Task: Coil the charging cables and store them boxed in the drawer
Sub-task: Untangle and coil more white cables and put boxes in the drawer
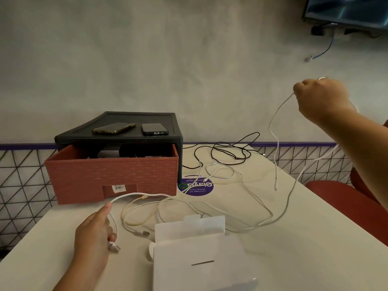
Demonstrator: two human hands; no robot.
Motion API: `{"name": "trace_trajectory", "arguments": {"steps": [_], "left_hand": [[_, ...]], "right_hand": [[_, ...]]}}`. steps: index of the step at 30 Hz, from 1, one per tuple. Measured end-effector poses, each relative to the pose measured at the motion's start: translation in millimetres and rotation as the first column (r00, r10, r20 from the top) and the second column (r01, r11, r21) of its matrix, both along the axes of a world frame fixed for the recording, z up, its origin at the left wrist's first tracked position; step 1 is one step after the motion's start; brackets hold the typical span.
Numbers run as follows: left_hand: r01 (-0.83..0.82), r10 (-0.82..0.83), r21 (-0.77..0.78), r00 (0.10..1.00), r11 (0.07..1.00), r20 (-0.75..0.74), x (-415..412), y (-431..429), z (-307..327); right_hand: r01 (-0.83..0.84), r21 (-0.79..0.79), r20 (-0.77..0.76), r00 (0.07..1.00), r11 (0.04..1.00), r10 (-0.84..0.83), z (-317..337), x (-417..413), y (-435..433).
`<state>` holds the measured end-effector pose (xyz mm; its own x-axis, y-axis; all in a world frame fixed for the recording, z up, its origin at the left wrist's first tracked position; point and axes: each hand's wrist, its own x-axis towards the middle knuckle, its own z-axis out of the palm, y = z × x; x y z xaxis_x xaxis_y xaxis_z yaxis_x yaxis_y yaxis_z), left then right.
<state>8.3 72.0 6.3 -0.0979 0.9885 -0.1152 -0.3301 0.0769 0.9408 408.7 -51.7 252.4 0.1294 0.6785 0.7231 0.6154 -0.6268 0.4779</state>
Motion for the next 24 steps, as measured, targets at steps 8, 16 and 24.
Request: {"name": "trace_trajectory", "arguments": {"steps": [8,16,24], "left_hand": [[0.033,-0.033,-0.004,0.999,0.999,0.017,-3,-2,1],[0.100,-0.099,0.006,0.984,0.995,0.145,-5,3,-1],[0.292,-0.295,0.059,0.953,0.955,0.066,2,-8,12]], "right_hand": [[-0.009,0.610,-0.501,0.770,0.792,0.395,-18,5,13],[-0.002,0.458,-0.824,0.376,0.889,0.425,-60,-7,59],[-0.376,0.192,-0.893,0.315,0.906,0.320,-125,-85,49]]}}
